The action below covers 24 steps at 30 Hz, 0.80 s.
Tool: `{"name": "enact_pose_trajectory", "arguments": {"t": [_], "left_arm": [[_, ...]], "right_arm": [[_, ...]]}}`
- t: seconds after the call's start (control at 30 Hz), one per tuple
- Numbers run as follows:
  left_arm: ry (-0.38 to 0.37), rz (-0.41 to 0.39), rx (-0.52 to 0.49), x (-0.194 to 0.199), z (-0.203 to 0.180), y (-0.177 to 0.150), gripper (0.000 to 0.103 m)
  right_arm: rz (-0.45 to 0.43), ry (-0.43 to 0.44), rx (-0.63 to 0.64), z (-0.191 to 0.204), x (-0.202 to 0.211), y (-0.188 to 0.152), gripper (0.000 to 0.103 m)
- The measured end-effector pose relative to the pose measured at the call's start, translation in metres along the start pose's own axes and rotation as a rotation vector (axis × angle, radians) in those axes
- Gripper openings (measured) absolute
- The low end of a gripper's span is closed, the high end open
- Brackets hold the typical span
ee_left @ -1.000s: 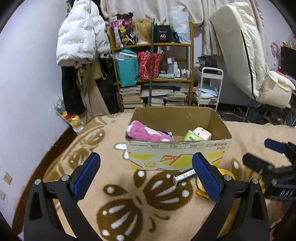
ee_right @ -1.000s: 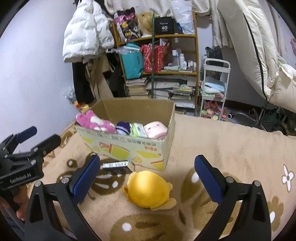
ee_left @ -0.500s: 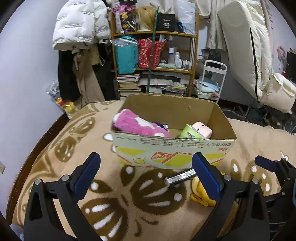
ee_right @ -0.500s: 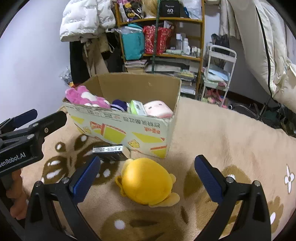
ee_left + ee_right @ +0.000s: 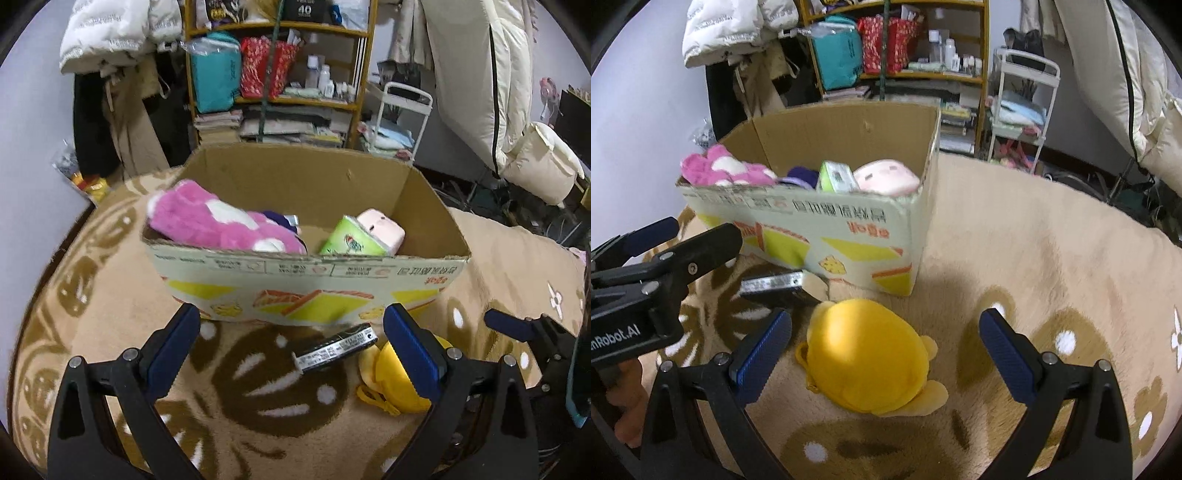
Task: Organize soft objects
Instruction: 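Move both tools toward the black box and yellow plush on the rug, then grasp the black box with the left tool while the right tool grasps the yellow plush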
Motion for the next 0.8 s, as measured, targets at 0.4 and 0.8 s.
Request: {"name": "enact_pose_trajectory", "arguments": {"t": [0.4, 0.8], "left_arm": [[-0.060, 0.089, 0.031, -0.034, -0.007, -0.015, 0.098], [-0.031, 0.163, 0.022, -0.057, -0.012, -0.032, 0.098]], "right_arm": [[0.095, -0.009, 0.011, 0.000, -0.028, -0.013, 0.103], [0.156, 0.022, 0.012, 0.007, -0.043, -0.026, 0.103]]}}
Point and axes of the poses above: each gripper's, at about its wrist camera, not at the fingertips, and x roughly against the way its jaws point, z to its left, y to its top, the point moved 9 cm from there along -x, roughly the way its jaws point, and after that the axes turned 6 degrees about x, right-handed, at the moved point
